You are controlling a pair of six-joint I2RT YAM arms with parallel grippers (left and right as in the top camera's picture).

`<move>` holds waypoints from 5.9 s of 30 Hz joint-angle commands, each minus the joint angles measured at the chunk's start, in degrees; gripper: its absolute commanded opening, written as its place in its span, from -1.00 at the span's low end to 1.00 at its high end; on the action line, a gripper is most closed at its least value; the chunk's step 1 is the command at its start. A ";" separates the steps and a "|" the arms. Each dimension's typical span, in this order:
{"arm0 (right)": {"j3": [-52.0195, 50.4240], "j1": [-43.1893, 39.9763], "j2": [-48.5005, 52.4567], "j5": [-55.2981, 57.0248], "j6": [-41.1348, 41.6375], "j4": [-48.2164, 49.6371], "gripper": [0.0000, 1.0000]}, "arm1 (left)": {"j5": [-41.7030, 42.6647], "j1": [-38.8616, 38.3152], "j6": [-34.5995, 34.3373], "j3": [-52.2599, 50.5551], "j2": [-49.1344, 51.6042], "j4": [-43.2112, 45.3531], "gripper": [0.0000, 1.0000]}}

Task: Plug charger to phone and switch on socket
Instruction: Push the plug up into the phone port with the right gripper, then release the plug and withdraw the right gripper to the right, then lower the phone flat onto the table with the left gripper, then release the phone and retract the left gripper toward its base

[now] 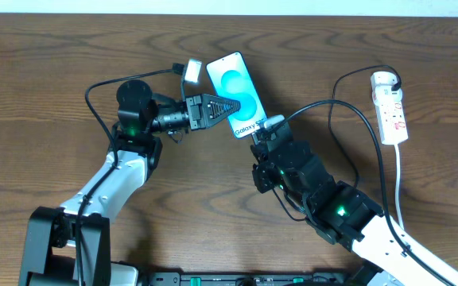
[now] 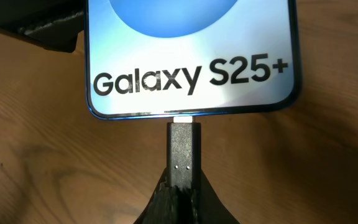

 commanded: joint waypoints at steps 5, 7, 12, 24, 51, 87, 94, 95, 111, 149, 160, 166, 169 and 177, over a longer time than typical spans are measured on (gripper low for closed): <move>1.05 0.09 -0.07 -0.55 -0.46 6.67 -0.98 | 6.01 -0.74 3.37 0.00 -0.09 0.42 -0.85; 1.07 0.07 -0.20 -0.48 -0.44 7.96 -0.98 | 6.03 -0.74 3.37 0.00 -0.09 0.42 -0.85; 1.09 -0.02 -0.96 -2.08 2.60 3.58 -0.91 | 6.21 -0.72 3.34 0.00 -0.11 0.39 -0.86; 2.99 -2.60 -24.00 3.19 2.58 -9.77 0.35 | -3.23 -1.18 1.33 0.02 -0.11 0.42 -0.85; 3.02 -6.58 -46.95 25.62 6.25 -22.71 0.64 | -21.22 -15.15 40.94 51.63 19.89 -83.03 -0.85; 2.75 -6.58 -35.60 24.96 14.19 -23.45 0.68 | -22.71 -15.15 48.26 48.30 36.79 -85.15 -0.85; 2.75 -6.58 -33.22 24.96 15.23 -23.26 0.68 | -15.43 -15.13 46.99 48.30 42.73 -85.22 -0.85; 2.75 -6.58 -33.18 24.96 15.23 -23.32 0.68 | -15.45 -15.08 46.73 48.30 43.58 -85.22 -0.85; 2.75 -6.64 -33.16 25.22 15.21 -23.06 0.72 | -17.25 -15.08 46.75 48.30 43.91 -85.20 -0.44; 2.71 -6.69 -28.98 25.14 15.23 -29.42 0.99 | -63.12 -9.38 48.00 48.52 35.63 -96.41 0.83; 2.51 -6.69 -17.27 14.91 15.23 -28.39 0.99 | -64.24 -1.18 50.25 48.50 2.01 -101.00 0.83; 2.51 -6.67 -7.82 12.70 15.23 -24.26 0.98 | -65.33 -1.57 53.48 43.82 -14.12 -106.25 0.83; 2.51 -6.67 -3.39 9.20 15.23 -20.65 0.99 | -69.35 -1.57 53.42 35.39 -22.75 -103.75 0.83; 2.51 -6.67 3.34 8.44 15.23 -18.60 0.99 | -70.69 -1.57 50.64 13.09 -42.51 -89.81 0.84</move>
